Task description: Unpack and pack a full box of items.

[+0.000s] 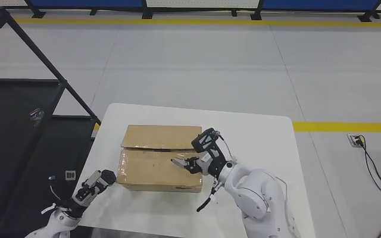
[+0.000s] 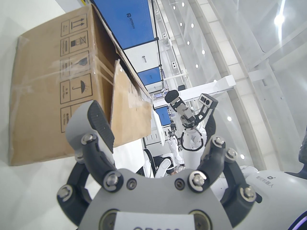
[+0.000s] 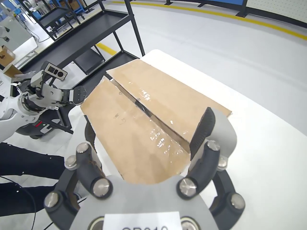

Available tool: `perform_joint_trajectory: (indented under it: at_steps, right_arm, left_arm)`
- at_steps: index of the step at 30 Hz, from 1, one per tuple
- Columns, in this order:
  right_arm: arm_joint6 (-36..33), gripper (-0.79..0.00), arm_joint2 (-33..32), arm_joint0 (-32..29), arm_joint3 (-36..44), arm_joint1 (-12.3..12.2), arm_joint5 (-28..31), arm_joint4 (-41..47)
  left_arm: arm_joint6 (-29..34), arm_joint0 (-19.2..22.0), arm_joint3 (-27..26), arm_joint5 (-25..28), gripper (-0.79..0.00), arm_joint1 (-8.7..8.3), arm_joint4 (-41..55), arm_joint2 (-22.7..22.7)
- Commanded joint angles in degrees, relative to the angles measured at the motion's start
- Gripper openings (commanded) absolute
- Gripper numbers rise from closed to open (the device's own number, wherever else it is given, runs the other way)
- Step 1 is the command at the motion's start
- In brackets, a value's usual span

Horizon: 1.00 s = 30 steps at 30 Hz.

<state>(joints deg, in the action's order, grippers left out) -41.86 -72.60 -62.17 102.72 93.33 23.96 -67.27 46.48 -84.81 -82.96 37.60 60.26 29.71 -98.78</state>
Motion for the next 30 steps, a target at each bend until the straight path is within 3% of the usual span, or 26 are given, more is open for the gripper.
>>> perform_joint_trajectory:
  at_steps: [1,7,11,12,23,30]
  right_arm:
    - [-0.07,0.000,0.11,0.60,-1.08,-0.06,0.21,2.93]
    - [-9.81,0.000,-2.36,6.71,-4.37,-0.46,0.83,22.13]
    - [-21.88,0.000,-4.57,15.06,-8.37,-0.76,-5.38,39.01]
    - [-24.69,0.000,-4.97,17.49,-9.83,-0.97,-8.05,39.02]
    - [-25.09,0.000,-3.32,17.44,-10.72,-1.08,-9.84,39.35]
    - [-22.81,0.000,-1.99,30.69,-26.92,-0.65,-16.56,44.81]
  left_arm:
    - [-0.42,-0.48,-1.07,0.00,0.000,0.00,-0.63,-0.12]
    - [-1.13,-1.37,-5.99,-0.83,0.000,-0.13,-1.52,-1.22]
    - [-0.61,-0.84,-8.09,-3.51,0.000,-0.32,-0.78,-1.96]
    - [-0.47,-0.37,-8.17,-4.57,0.000,-0.38,-0.54,-2.04]
    - [-2.78,-0.26,-6.56,-4.64,0.000,-0.08,-1.34,-0.45]
    - [-4.56,0.81,-7.42,-5.48,0.000,0.15,-3.29,1.29]
